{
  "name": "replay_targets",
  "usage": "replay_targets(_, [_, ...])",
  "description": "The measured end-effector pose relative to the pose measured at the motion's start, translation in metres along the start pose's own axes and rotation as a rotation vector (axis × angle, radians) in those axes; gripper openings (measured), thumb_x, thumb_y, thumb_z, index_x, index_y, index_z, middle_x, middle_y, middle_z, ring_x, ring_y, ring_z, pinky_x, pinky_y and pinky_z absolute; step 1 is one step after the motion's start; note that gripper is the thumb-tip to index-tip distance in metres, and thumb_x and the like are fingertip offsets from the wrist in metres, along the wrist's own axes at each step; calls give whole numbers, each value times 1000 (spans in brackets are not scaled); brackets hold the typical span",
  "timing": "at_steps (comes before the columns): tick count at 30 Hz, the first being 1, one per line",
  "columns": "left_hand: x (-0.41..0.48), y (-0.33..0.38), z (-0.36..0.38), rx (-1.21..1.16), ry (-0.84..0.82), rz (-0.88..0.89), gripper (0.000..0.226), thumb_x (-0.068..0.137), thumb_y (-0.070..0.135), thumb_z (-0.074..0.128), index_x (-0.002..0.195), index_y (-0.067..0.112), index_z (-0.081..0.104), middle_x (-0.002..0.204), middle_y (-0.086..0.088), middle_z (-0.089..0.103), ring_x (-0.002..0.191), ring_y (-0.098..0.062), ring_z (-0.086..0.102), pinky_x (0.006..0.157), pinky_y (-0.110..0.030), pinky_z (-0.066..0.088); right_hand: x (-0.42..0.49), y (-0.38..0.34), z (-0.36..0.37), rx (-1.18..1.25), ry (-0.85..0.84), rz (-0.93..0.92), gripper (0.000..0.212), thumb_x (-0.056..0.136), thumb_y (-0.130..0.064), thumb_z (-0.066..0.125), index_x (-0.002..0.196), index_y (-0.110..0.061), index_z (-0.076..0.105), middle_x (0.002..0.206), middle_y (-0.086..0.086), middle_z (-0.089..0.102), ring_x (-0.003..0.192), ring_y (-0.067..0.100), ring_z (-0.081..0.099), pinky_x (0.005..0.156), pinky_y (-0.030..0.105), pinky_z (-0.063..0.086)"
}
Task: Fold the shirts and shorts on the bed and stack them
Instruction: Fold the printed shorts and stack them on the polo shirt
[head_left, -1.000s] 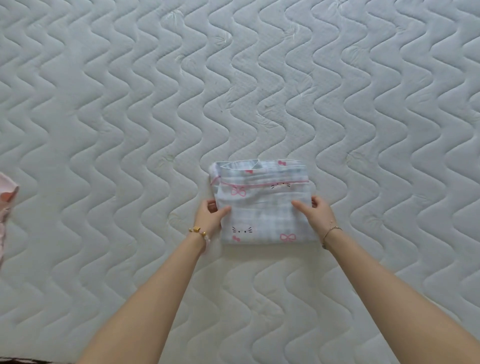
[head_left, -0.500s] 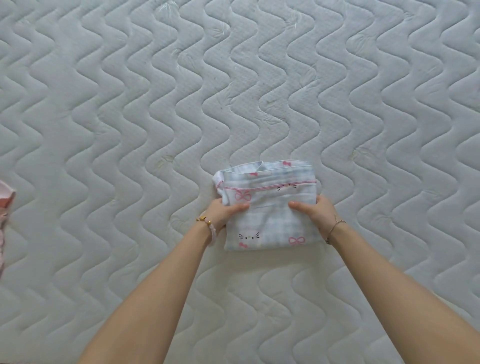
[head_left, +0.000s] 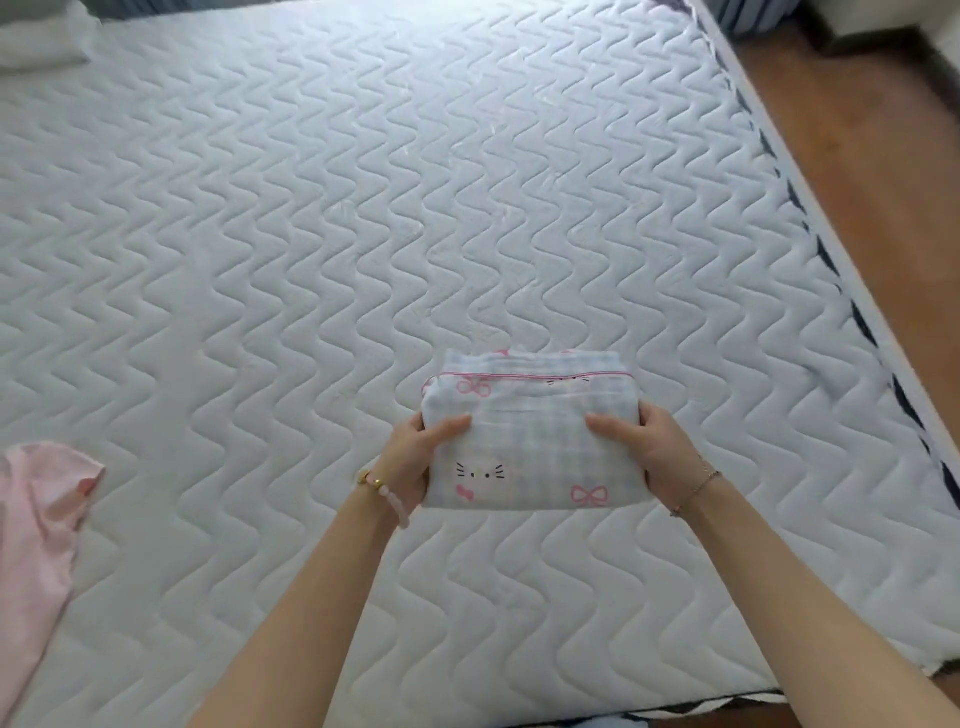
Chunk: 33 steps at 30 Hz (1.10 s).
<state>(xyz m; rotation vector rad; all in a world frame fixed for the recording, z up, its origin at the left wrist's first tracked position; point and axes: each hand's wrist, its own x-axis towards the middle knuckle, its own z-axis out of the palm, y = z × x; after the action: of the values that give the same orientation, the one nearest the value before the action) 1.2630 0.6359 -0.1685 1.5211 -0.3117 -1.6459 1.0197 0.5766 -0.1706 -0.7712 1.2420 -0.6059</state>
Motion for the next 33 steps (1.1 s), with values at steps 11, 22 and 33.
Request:
replay_targets(11, [-112, 58, 68, 149, -217, 356, 18, 88, 5, 57, 105, 8, 63, 89, -9, 71, 73, -19, 70, 65, -33, 58, -169, -66, -20, -1, 262, -315, 38, 67, -22, 76, 101, -8, 68, 95, 10, 74, 85, 25, 71, 70, 36, 58])
replay_targets(22, [-151, 71, 159, 299, -556, 370, 21, 90, 4, 52, 107, 10, 63, 90, -8, 68, 76, -22, 66, 59, -29, 57, -277, -57, -66, 246, 514, -502, 42, 66, -19, 78, 106, -12, 68, 107, 12, 71, 97, 32, 67, 84, 45, 54])
replay_targets(33, [-182, 38, 322, 445, -830, 342, 25, 92, 5, 48, 109, 14, 64, 97, -8, 69, 82, -23, 67, 62, -32, 56, -355, -55, -183, 408, 745, -594, 28, 83, -9, 64, 111, -11, 66, 104, 9, 72, 94, 27, 69, 81, 39, 55])
